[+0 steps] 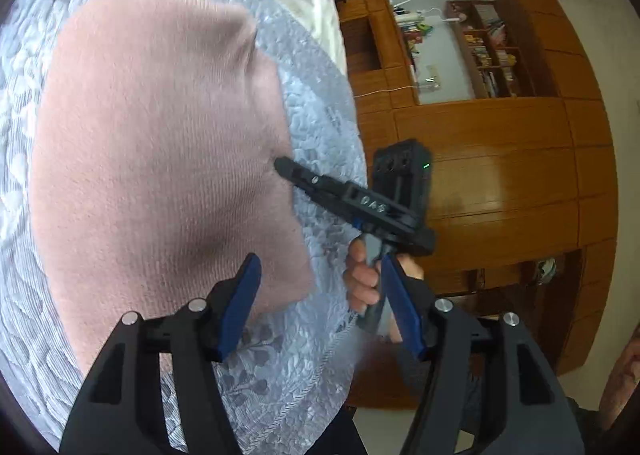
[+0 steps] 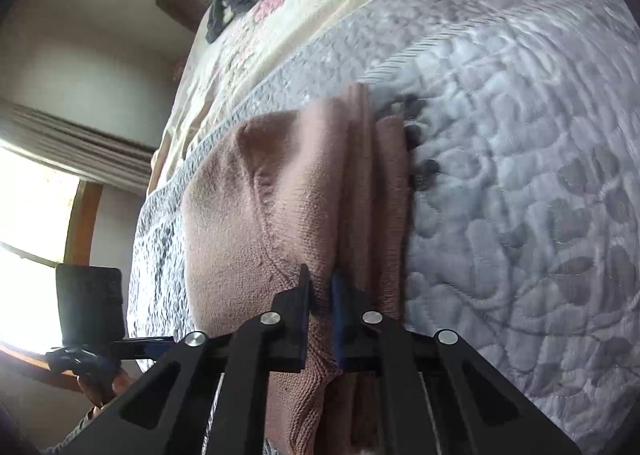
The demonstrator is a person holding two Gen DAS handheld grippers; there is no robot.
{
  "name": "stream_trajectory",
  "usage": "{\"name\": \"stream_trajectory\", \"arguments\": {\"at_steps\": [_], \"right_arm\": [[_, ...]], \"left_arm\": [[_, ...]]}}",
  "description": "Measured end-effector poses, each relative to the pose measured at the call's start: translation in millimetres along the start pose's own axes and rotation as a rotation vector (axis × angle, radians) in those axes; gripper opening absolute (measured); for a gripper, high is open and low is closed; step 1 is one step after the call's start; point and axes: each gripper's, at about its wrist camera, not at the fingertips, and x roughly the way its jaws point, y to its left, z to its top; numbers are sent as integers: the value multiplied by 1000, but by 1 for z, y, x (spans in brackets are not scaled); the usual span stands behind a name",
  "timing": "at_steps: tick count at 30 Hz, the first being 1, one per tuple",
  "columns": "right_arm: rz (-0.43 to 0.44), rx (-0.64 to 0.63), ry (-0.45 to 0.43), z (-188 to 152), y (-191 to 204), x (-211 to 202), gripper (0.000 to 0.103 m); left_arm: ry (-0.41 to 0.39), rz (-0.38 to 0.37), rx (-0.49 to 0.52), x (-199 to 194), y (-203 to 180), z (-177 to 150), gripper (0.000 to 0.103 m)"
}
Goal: Fold small clothes
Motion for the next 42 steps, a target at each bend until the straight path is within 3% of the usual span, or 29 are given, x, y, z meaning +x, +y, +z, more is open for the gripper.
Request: {"name": "stream_trajectory", "arguments": {"at_steps": [3, 6, 7, 9, 11, 12, 13, 14, 16, 19, 21, 24, 27, 29, 32, 33, 35, 38, 41, 42], "right_arm": [[24, 21, 5, -4, -12, 3, 9], [70, 12, 23, 2, -8, -2, 14], [71, 16, 17, 7, 0, 0, 20], [83, 46, -13, 20, 5, -3, 46], [78, 69, -14, 34, 1, -3, 51], [85, 75, 2, 38, 0, 3, 48], [76, 66, 13, 41, 1, 8, 37], [54, 42, 30, 44, 2, 14, 7], [-10, 44, 8, 43, -7, 16, 8], [9, 92, -4, 36, -27, 12, 8], [46, 86, 8, 36, -21, 8, 9], [-15, 12, -83, 47, 6, -11, 12], [34, -55, -87, 57, 25, -12, 12], [59, -52, -1, 60, 24, 10, 13], [-51, -65, 37, 60, 3, 38, 0], [-34, -38, 30, 61, -9, 39, 0], [-20, -5, 16, 62, -14, 31, 0], [18, -48, -2, 49, 1, 7, 5], [47, -117, 30, 32, 22, 2, 5], [22, -130, 51, 25, 22, 8, 5]], "left_arm": [[-41, 49, 9, -15, 7, 11, 63], [-8, 93, -57, -7, 33, 22, 62], [3, 99, -59, -4, 38, 24, 62], [15, 86, -58, -3, 42, 27, 61], [25, 86, -45, -3, 38, 29, 61], [33, 82, -43, -2, 36, 31, 61], [37, 77, -33, -3, 31, 32, 61], [26, 67, -12, -7, 24, 35, 61], [-32, 38, 14, -19, 10, 47, 61], [-84, 80, 18, -30, 9, 66, 62], [-44, 126, 20, -22, 16, 78, 62], [18, 178, 4, -4, 36, 87, 60], [29, 188, -30, 5, 54, 92, 52], [27, 179, -47, 6, 63, 93, 44], [33, 189, -59, 4, 70, 94, 32], [38, 193, -63, 3, 70, 94, 30], [28, 183, -53, -4, 59, 92, 36], [3, 92, 31, -25, 32, 70, 47], [49, 132, 76, -21, 29, 43, 47], [64, 180, 70, -15, 35, 38, 47]]}}
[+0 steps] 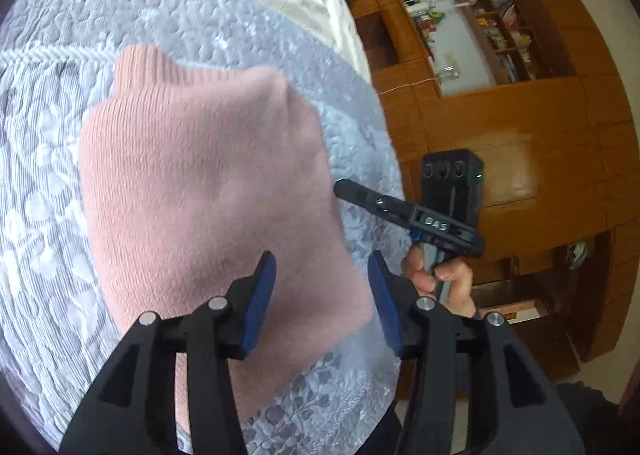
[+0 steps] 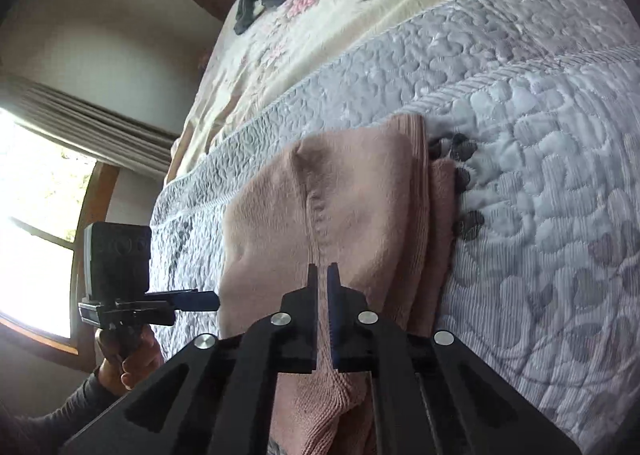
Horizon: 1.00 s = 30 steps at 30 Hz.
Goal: Fold small clothes
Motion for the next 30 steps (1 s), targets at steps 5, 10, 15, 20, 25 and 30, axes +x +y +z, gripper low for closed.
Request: {"name": "stream_trajectory", "arguments": {"at_steps": [5, 10, 15, 20, 25, 30], "right_arm": [[-93, 60, -19, -8, -20, 0, 0], [2, -64, 12, -42, 32, -26, 5], [-154, -43, 92, -73, 0, 1, 0], [-45, 13, 17, -82, 8, -36, 8], [-24, -18, 88, -102, 12, -24, 24], [12, 47, 99, -92, -7, -34, 30]], "left_arm": [[-17, 46, -90, 20, 19, 0, 29], [-18, 29, -27, 5, -11, -18, 44], [31, 166, -79, 28, 4, -31, 36], [-55, 114, -72, -10, -21, -46, 71], [-146, 159, -107, -60, -2, -91, 90], [-133, 190, -213, -74, 43, -110, 89]]}}
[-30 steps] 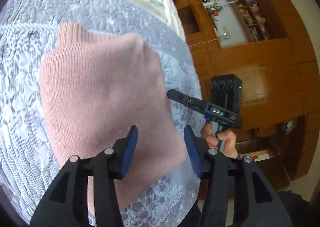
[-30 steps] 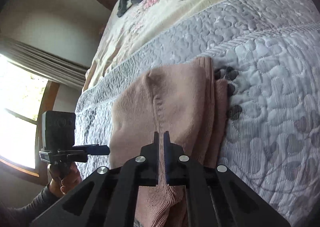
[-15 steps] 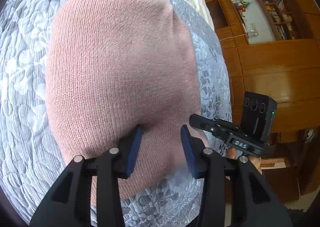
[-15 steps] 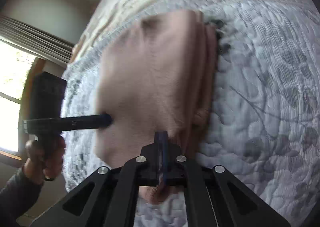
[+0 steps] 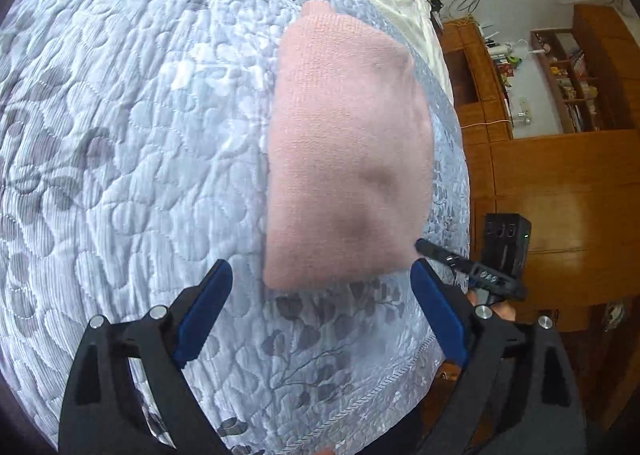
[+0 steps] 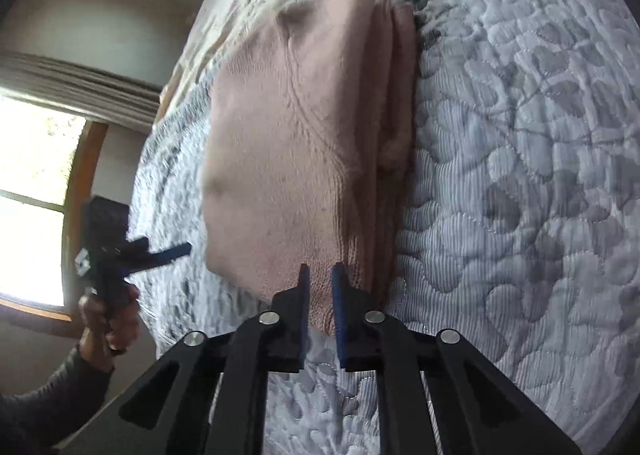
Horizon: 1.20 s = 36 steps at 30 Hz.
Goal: Fold small clothes
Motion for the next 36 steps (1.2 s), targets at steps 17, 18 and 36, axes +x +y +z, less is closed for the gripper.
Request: {"name": "stream_trajectory", "arguments": {"at_steps": [17, 18, 36], "right_arm": [[151, 192, 46, 126, -56, 39, 83], [155, 187, 50, 128, -57, 42, 83], [184, 139, 18, 148, -30, 81, 69]], "left_arm": [[51, -271, -62, 63, 27, 28, 87], [63, -286, -61, 66, 27, 29, 86], [145, -173, -13, 102, -5, 24, 77]]}}
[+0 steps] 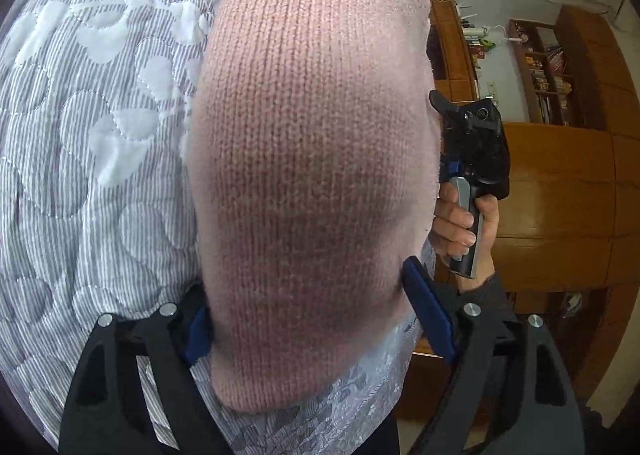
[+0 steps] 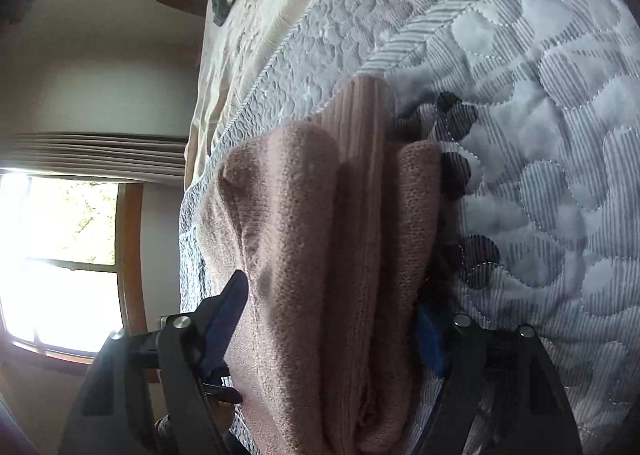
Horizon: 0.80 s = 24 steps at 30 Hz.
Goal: Fold small clothes
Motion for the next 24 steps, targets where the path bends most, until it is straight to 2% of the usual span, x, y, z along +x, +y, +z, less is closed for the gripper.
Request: {"name": "stream_trajectory", "arguments": {"at_steps": [1, 2, 4, 7, 13, 20, 24], "right_arm": [[0, 3, -6, 0, 0, 1, 64], [2, 5, -9, -1, -1, 1, 54], [0, -1, -21, -2, -3, -3, 50], [-13, -5, -48, -7, 1, -7, 46], [-11, -17, -84, -13, 16, -19, 43], [2, -46, -100, -22, 51, -28, 42], [29, -60, -98, -38, 74, -30, 42]], "left_arm": [[1, 25, 0, 1, 0, 0, 72], [4, 39, -7, 1, 3, 0, 61], [7, 34, -30, 0, 7, 0, 48], [10, 55, -18, -2, 2, 2, 39], [-6, 112, 27, -10, -17, 6, 32], [-25, 149, 88, -37, -43, 6, 30], [-40, 158, 116, -63, -55, -7, 30]]}}
